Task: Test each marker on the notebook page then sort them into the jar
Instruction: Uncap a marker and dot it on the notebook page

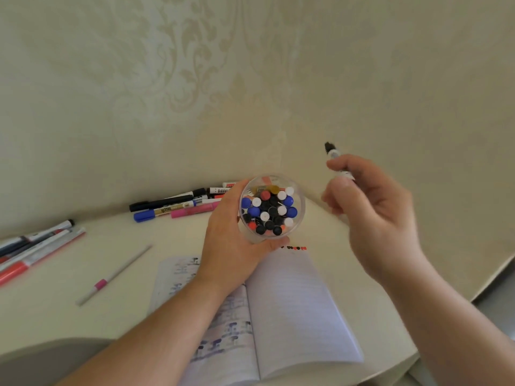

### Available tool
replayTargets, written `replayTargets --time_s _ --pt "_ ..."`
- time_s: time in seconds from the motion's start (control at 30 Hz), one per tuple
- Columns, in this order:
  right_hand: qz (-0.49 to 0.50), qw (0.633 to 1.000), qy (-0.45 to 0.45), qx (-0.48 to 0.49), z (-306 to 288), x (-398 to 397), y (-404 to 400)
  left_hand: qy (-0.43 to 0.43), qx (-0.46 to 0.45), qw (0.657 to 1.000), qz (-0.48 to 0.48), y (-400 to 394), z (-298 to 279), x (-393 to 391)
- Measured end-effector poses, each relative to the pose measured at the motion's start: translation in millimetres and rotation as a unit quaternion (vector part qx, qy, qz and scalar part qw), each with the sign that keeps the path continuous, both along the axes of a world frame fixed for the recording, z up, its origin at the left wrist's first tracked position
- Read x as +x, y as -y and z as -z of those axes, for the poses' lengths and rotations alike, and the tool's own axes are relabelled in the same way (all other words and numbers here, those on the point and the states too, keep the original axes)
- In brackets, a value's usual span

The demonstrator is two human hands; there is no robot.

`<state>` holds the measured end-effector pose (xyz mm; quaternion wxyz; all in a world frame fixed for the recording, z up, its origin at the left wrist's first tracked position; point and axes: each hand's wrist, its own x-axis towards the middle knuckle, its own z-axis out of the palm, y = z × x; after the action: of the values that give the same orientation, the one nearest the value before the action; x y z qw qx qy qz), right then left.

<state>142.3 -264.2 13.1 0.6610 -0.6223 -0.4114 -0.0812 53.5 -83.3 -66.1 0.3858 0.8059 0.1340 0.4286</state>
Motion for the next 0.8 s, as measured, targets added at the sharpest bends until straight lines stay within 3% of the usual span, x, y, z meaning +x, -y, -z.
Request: replayTargets --time_s 0.2,0.47,0.67,0.8 --pt "-0.137 0.978 0.12 -0.102 -7.8 -13.6 26.1 -0.02 0.035 0.999 -0.006 0.6 -0.3 0.5" --pt "-0.093 0.963 0.136 -0.212 -5.5 -12.3 -8.4 -0.041 0.072 0.996 0.021 -1.2 0.7 4.8" --pt "0.027 0.96 0.232 -0.155 -9.2 -12.0 -15.4 -0.04 0.062 0.997 -0.002 -1.2 3.4 3.2" --pt "0.065 0.927 0.315 -0.196 2.9 -2.4 -28.0 -0.045 0.073 0.996 0.014 -4.5 7.4 6.7"
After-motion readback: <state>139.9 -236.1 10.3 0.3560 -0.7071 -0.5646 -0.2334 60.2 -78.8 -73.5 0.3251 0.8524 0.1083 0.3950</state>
